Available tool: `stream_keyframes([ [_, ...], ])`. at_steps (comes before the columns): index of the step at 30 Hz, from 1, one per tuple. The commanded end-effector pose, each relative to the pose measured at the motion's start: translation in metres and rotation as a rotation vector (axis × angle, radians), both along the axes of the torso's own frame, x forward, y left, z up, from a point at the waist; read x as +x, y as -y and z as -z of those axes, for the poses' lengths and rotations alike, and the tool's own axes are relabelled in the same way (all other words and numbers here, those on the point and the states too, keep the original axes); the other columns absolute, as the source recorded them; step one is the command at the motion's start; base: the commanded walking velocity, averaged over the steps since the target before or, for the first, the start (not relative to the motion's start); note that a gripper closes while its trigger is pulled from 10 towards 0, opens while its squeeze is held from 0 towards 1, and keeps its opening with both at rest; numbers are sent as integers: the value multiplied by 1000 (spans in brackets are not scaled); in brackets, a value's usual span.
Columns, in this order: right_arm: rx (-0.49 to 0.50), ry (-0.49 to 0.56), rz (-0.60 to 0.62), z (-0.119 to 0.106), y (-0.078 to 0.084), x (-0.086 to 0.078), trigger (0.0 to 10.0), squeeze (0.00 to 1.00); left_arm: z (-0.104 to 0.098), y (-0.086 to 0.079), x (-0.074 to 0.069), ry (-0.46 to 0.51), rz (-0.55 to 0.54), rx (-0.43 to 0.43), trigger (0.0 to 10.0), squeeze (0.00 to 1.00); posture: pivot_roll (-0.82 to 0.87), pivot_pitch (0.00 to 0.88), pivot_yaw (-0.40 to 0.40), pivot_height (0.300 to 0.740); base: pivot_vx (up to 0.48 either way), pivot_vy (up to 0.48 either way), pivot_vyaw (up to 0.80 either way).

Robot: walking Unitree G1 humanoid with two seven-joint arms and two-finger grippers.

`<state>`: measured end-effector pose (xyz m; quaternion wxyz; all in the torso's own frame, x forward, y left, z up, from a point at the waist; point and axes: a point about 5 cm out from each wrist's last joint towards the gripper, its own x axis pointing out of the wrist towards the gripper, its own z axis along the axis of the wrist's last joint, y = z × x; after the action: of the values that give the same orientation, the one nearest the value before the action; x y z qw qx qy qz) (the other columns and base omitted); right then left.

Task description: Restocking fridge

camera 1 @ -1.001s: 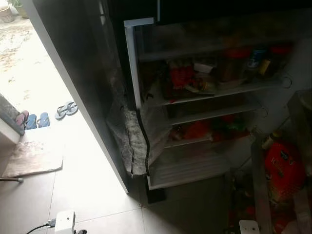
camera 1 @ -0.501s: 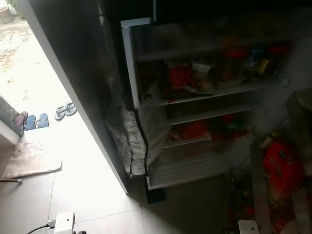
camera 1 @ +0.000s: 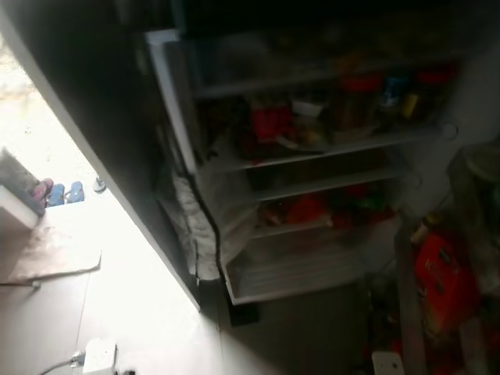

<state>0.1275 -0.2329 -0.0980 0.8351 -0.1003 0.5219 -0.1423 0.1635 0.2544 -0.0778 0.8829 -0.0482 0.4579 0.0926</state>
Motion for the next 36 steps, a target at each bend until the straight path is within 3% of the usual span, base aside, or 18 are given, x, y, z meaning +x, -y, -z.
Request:
stream_keyframes([
  [1, -37, -1, 27, -3, 12, -2, 10000, 0, -1, -11, -6, -24, -6, 33, 10000, 0, -19, 116, 33, 740, 0, -341, 0],
  [13, -22, 3, 21, -2, 11, -1, 10000, 0, -2, -9, -1, -17, -2, 35, 10000, 0, -20, 112, 35, 740, 0, -310, 0],
  [27, 4, 13, 23, -2, 9, 0, 10000, 0, -9, -11, 12, 34, 6, 36, 10000, 0, -21, 102, 38, 740, 0, 0, 0],
  [31, 51, 36, 37, -2, 7, 1, 10000, 0, -23, -13, 35, 136, 11, 40, 10000, 0, -13, 97, 36, 740, 0, 0, 0],
  [32, 66, 43, 40, -2, 7, 1, 10000, 0, -32, -12, 51, 208, 8, 31, 10000, 0, -11, 96, 35, 740, 0, 0, 0],
  [34, 67, 40, 36, -2, 7, 1, 10000, 0, -41, -9, 65, 276, 9, 16, 10000, 0, -9, 92, 32, 740, 0, 0, 0],
  [35, 65, 38, 33, -2, 7, 1, 10000, 0, -53, -1, 84, 354, 30, 5, 10000, 0, -10, 92, 32, 740, 0, 0, 0],
  [36, 65, 38, 34, -2, 7, 1, 10000, 0, -58, 2, 91, 382, 38, 0, 10000, 0, -11, 92, 32, 740, 0, 0, 0],
])
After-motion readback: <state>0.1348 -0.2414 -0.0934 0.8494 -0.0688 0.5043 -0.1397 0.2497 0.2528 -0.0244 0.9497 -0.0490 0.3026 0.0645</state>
